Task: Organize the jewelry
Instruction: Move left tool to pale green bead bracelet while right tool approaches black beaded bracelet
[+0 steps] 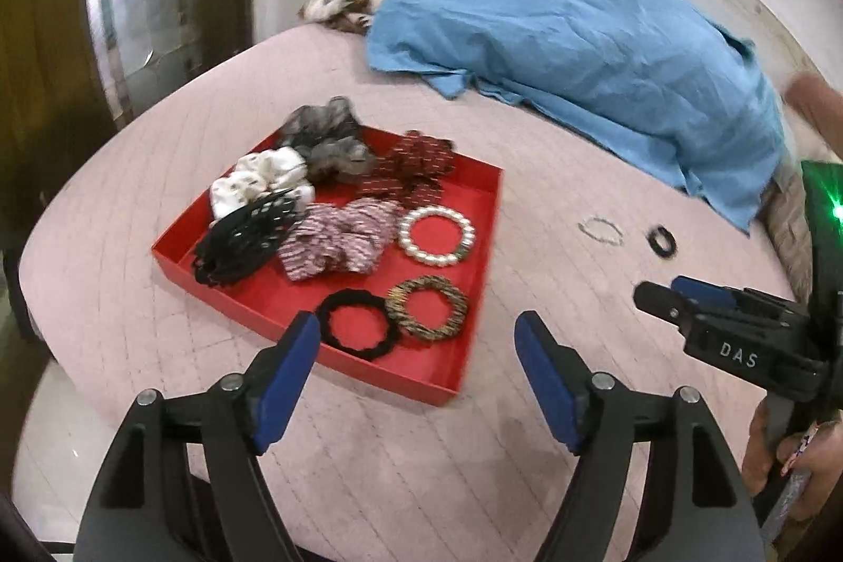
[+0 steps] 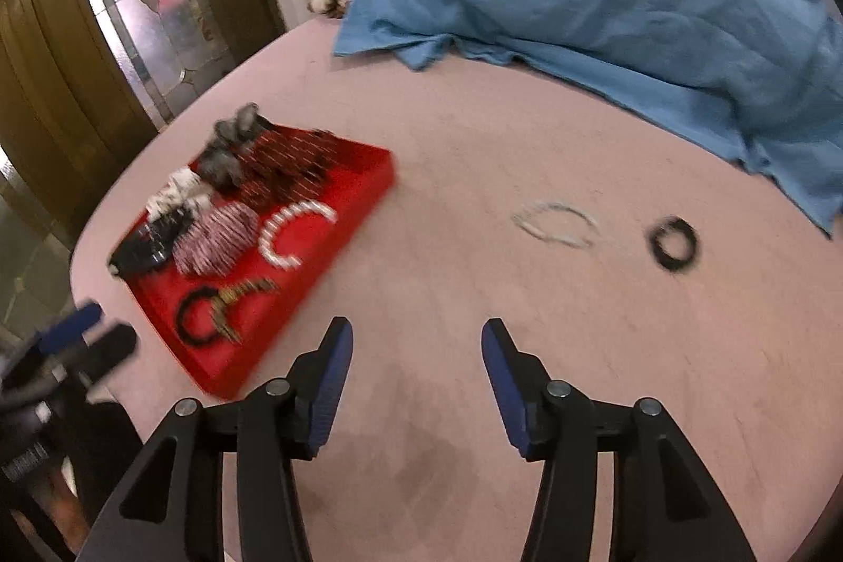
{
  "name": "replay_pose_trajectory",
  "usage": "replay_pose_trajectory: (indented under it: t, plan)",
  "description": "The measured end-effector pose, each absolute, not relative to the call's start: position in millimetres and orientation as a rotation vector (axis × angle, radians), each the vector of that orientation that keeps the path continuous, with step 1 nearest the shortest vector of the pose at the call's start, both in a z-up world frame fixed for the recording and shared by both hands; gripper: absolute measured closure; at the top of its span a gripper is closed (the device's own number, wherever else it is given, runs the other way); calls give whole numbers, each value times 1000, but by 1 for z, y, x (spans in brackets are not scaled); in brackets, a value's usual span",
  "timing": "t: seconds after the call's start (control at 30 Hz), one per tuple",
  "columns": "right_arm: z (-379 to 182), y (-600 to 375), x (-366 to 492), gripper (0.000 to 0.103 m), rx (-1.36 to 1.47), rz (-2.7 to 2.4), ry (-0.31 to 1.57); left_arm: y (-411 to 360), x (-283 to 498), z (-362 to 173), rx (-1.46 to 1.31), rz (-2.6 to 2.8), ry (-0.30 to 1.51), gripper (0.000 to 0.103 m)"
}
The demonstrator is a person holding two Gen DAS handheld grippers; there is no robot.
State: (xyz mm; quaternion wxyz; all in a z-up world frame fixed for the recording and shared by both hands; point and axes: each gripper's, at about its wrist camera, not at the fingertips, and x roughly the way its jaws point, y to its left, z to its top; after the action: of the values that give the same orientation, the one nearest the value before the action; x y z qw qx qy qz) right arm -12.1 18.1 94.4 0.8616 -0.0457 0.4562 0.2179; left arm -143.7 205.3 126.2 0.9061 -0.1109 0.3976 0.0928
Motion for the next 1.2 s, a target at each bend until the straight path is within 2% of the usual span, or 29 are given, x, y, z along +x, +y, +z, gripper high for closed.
replay_pose_trajectory:
  t: [0.57, 0.97, 1.2]
  plan:
    - [77, -143, -34, 43, 88, 220, 972, 129, -133, 135, -90, 71, 887, 27]
    - [65, -181, -26, 43, 184, 192, 967, 100, -78, 134, -51, 30, 937, 27]
    - [59, -191, -11, 43, 224, 195, 968, 96, -25, 120, -152, -61, 982, 27]
